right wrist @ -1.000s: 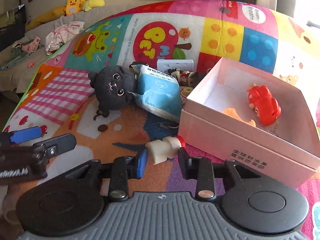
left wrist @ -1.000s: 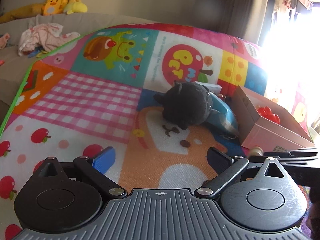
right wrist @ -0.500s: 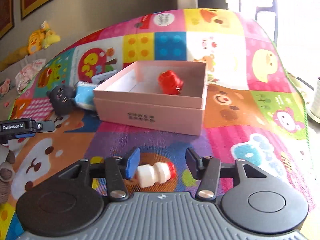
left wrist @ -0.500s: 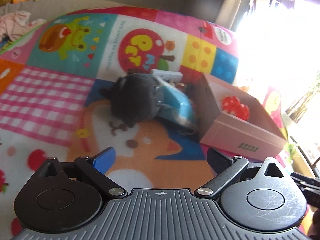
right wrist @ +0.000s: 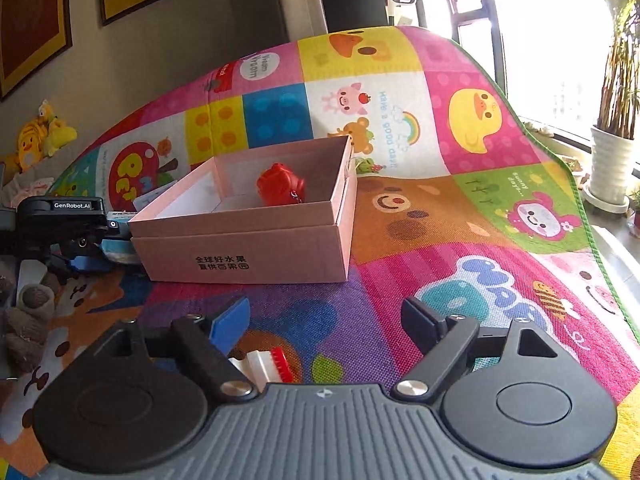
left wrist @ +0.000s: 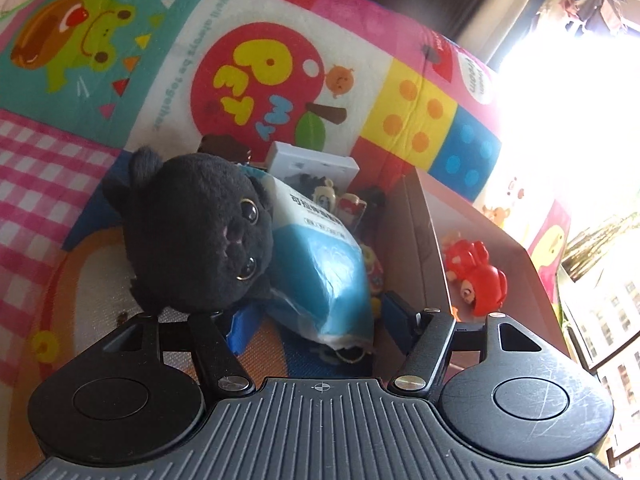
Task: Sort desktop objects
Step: 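Move the right gripper to the white bottle while the left approaches the blue wipes pack, then grasp the white red-capped bottle with the right gripper while the left grasps the blue wipes pack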
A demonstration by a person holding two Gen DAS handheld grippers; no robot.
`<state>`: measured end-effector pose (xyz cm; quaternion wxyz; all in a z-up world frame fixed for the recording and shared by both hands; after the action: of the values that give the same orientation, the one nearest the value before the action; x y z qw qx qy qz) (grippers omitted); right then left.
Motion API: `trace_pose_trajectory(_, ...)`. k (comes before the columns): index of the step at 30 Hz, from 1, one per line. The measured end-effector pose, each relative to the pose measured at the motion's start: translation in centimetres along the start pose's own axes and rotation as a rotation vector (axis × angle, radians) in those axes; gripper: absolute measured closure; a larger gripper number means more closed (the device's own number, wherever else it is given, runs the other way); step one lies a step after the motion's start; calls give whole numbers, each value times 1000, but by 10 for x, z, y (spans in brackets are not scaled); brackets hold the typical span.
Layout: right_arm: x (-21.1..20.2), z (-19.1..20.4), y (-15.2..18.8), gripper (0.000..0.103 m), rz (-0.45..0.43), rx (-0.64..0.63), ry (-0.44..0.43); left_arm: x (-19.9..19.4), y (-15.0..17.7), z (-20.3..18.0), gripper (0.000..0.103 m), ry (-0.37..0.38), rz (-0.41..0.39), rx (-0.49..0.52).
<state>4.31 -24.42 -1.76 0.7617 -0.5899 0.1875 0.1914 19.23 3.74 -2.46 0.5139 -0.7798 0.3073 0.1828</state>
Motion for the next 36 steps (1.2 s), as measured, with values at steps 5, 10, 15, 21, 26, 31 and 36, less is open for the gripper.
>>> trace_pose_trajectory(5, 2, -5, 1, 14, 15, 33, 4, -14, 5, 0, 49, -45, -17, 97)
trace_pose_trajectory(10, 7, -8, 1, 5, 42, 62, -3, -64, 36, -12, 52, -9, 0, 215)
trace_pose_trajectory(15, 10, -7, 3, 4, 67, 58, -11, -113, 91, -29, 51, 124, 92, 331)
trace_pose_trajectory(21, 5, 10, 6, 4, 78, -45, -15, -138, 130, -35, 39, 137, 121, 398)
trace_pose_trajectory(26, -10, 42, 26, 4, 177, -195, -122, -136, 131, -33, 21, 118, 114, 379)
trace_pose_trajectory(31, -38, 67, 42, 4, 315, -256, -316, -137, 126, -33, 7, 85, 69, 360)
trace_pose_trajectory(36, -52, 70, 30, 4, 197, -324, -243, -135, 121, -25, 5, -56, 23, 464)
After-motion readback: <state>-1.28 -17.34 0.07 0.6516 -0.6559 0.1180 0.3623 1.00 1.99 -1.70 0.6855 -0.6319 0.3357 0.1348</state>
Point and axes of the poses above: each gripper's, at about its wrist camera, not at the fingertips, and x roughly the way its jaws point, z to its left, y to its underside, the point moved 6 cm from there along x, roughly the way its jaws point, and after that the axes turned 4 degrees about x, right-handed, at the moved point
